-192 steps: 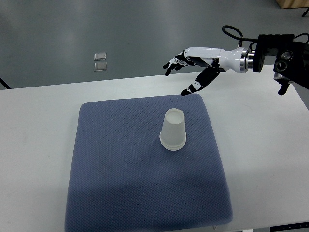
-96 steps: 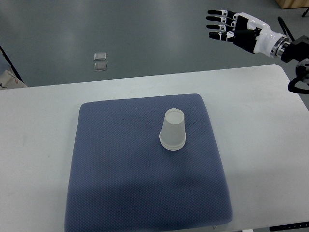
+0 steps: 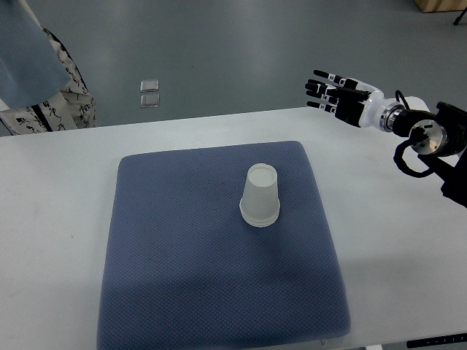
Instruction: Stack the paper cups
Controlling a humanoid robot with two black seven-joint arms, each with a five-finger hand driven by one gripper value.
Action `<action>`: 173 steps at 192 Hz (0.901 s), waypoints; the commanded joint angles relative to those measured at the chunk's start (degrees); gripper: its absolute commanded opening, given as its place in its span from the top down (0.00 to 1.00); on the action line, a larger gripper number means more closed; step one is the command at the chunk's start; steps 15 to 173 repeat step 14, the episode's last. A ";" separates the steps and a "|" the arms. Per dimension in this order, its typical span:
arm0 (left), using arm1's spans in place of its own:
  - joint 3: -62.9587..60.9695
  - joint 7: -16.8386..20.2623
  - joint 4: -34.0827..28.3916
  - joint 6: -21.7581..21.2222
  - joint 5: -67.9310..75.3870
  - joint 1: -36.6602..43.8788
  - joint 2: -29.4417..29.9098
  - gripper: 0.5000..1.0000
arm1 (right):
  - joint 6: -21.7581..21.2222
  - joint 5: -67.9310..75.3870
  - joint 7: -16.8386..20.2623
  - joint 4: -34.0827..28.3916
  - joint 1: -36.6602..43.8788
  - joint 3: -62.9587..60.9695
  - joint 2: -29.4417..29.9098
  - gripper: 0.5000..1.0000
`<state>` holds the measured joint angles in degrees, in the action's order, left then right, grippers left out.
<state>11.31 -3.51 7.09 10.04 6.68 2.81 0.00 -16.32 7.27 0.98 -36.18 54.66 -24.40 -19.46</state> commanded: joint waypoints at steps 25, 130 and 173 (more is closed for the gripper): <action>-0.06 -0.01 0.03 0.07 0.00 0.00 0.00 0.00 | -0.29 -0.06 -0.36 0.06 -1.05 -0.03 1.44 0.15; -0.06 -0.01 0.03 0.07 0.00 0.00 0.00 0.00 | -0.29 -0.06 -0.36 0.06 -1.05 -0.03 1.44 0.15; -0.06 -0.01 0.03 0.07 0.00 0.00 0.00 0.00 | -0.29 -0.06 -0.36 0.06 -1.05 -0.03 1.44 0.15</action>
